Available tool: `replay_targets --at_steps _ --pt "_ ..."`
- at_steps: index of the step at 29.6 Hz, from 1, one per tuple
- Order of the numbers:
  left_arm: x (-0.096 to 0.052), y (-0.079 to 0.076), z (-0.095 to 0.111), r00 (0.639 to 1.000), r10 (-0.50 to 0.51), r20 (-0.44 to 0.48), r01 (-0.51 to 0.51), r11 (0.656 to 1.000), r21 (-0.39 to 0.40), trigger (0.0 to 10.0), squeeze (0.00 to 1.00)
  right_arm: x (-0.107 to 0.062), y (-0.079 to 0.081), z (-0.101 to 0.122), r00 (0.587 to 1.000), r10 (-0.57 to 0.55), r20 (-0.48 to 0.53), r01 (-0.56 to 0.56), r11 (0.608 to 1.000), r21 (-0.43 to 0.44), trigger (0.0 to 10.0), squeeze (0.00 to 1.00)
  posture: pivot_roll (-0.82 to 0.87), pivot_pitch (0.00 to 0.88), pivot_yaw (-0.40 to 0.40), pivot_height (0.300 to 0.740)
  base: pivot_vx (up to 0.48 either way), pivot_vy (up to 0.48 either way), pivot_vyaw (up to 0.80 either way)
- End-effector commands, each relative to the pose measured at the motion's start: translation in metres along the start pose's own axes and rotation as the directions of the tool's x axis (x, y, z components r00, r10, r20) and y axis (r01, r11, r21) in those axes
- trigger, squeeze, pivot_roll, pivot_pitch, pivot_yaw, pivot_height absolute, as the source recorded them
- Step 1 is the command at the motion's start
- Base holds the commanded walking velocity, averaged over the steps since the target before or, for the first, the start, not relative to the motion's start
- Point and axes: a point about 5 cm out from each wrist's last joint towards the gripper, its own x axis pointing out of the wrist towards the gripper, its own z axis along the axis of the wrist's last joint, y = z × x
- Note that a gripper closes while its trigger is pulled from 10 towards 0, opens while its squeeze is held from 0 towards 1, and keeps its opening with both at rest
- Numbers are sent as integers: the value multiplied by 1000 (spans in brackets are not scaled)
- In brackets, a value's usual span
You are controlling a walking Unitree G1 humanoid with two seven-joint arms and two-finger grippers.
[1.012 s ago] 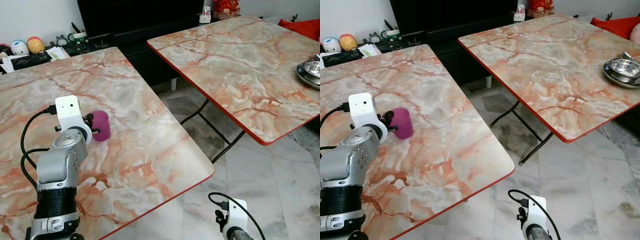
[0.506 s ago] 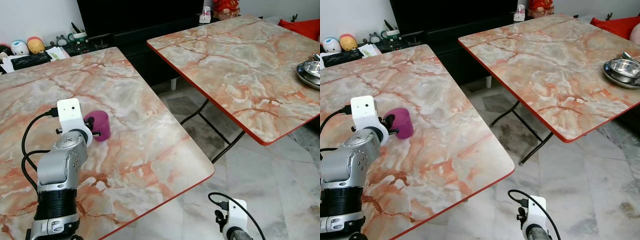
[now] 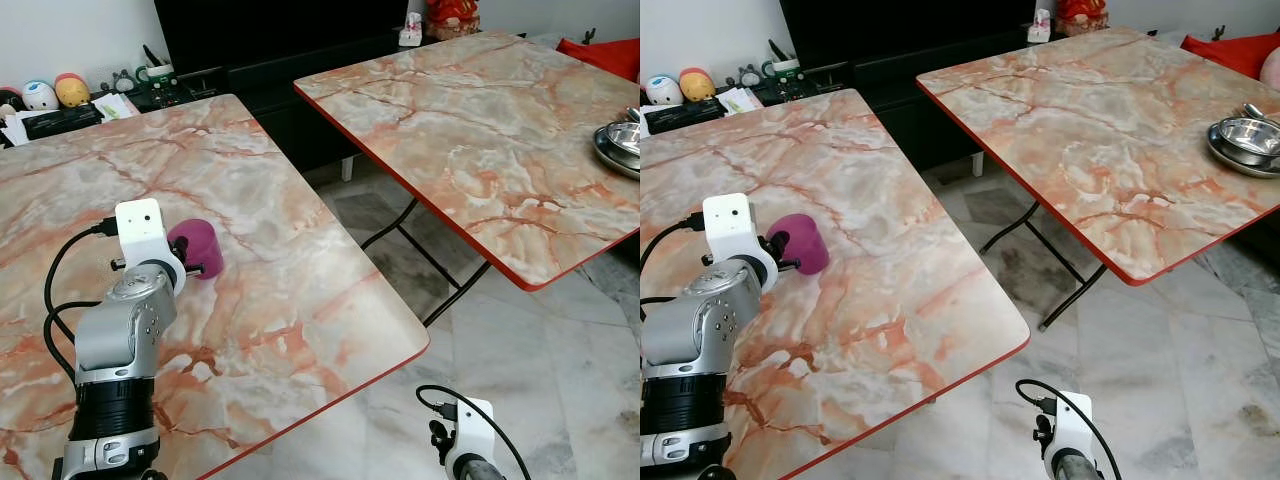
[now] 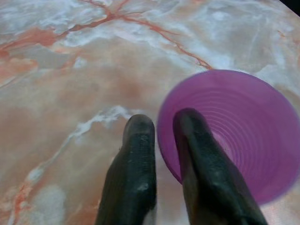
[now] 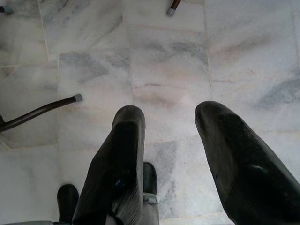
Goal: Setting the table
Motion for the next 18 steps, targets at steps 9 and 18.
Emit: replay_targets --at_steps 9,18 --pt "-1 3 4 1000 23 18 -22 999 -24 0 0 0 0 -2 1000 5 -14 -5 1000 -8 10000 0 155 59 7 740 0 0 0" --pt "-2 1 7 999 4 41 -2 999 -43 0 0 0 0 -2 1000 6 -15 -6 1000 -8 10000 0 156 58 6 740 0 0 0"
